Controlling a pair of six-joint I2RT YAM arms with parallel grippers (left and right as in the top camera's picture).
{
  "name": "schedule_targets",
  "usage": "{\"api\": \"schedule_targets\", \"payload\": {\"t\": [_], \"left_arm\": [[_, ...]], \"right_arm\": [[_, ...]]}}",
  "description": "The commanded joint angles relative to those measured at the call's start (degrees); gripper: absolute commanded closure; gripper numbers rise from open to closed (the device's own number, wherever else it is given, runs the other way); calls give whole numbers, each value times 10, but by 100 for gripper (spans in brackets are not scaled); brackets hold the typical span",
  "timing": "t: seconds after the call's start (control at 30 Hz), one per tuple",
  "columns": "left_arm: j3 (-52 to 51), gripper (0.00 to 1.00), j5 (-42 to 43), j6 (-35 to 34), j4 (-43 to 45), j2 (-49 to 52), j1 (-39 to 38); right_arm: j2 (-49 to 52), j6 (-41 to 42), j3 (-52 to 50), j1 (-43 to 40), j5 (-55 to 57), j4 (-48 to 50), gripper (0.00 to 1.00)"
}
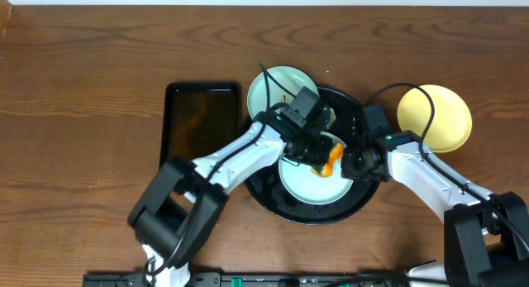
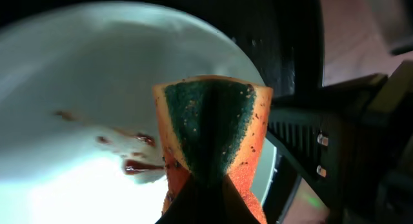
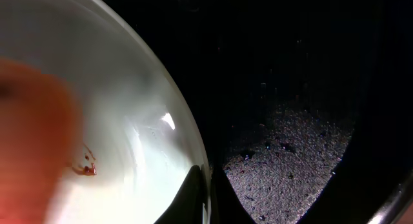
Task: Clean dirty plates on tray and stack at the side
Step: 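Wipe the pale blue plate with the sponge, right gripper holding rim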
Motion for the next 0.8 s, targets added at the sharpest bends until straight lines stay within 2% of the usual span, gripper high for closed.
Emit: {"api": "schedule_targets", "payload": {"t": [0.0,0.1,0.2,0.33,0.4,0.47,0.57,0.63,0.67,0.77], "left_arm": [[-1,93,67,-54,4,29,0],[-1,93,129,-57,4,59,-1],[-1,92,112,-54,2,79,-2],[-1,93,-89,-55,-9,84,23],[-1,93,-157,-55,-8,84,49],[1,93,-200,-55,-8,83,71],[1,93,-210,-54,-13,77,90],[1,93,-196,-40,-40,45,88],[1,93,-192,-39,-89,-20,77],[1,92,-231,-40,-132,-119,72]], "right_arm": [[11,-8,-17,-4,55,-9,99],[11,-8,-17,-4,55,-9,99],[11,-8,-17,-4,55,-9,99],[11,-8,-17,-4,55,-12,99],[11,-8,-17,-4,55,-18,99],[11,-8,-17,-4,55,-20,99],[11,-8,-17,-4,55,-20,99],[11,-8,-17,-4,55,-20,99],[11,-8,-17,-4,55,-20,99],[11,-8,-17,-4,55,-19,96]]}}
